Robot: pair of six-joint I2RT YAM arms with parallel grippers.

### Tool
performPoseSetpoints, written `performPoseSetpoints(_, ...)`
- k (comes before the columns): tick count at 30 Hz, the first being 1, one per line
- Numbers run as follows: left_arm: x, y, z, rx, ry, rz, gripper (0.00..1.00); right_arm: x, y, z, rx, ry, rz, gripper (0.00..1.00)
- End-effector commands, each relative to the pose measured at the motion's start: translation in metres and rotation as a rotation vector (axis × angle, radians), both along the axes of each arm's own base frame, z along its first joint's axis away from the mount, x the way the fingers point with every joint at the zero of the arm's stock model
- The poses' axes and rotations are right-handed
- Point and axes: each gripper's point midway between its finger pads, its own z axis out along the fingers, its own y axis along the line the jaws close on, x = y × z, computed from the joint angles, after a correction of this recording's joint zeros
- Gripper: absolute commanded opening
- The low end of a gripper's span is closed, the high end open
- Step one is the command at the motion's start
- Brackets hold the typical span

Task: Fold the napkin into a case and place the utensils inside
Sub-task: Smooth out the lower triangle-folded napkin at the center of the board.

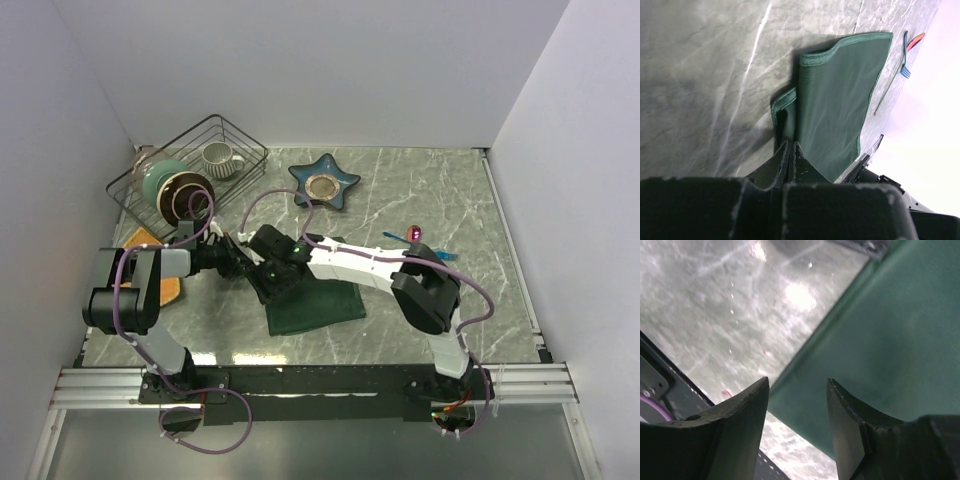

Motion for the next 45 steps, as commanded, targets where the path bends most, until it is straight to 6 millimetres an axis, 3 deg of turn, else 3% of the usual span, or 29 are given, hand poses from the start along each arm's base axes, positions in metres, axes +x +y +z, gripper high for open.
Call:
performPoseSetpoints(1,0.01,-0.007,0.007,-0.001,-0.028,-0.014,0.01,0.007,0.018,0.013,0.039,0.012,-0.042,0.56)
performPoseSetpoints(13,0.008,-0.009,-0.003,0.028,-0.004,-0.021,0.01,0.011,0.013,-0.016,-0.037,0.044,-0.088,0.48)
performPoseSetpoints(26,0.009,-0.009,-0.011,0.047,0.013,-0.02,0.01,0.011,0.009,-0.03,-0.082,0.058,-0.104,0.44)
performPoseSetpoints(31,0.008,-0.009,-0.013,0.055,0.015,-0.019,0.01,0.012,0.01,-0.029,-0.079,0.064,-0.106,0.34)
performPoseSetpoints(38,0.009,-0.008,-0.015,0.059,0.021,-0.019,0.01,0.006,0.012,-0.02,-0.058,0.077,-0.09,0.09)
performPoseSetpoints(45,0.009,-0.008,-0.017,0.066,0.024,-0.02,0.01,-0.005,0.013,-0.013,-0.037,0.098,-0.073,0.05)
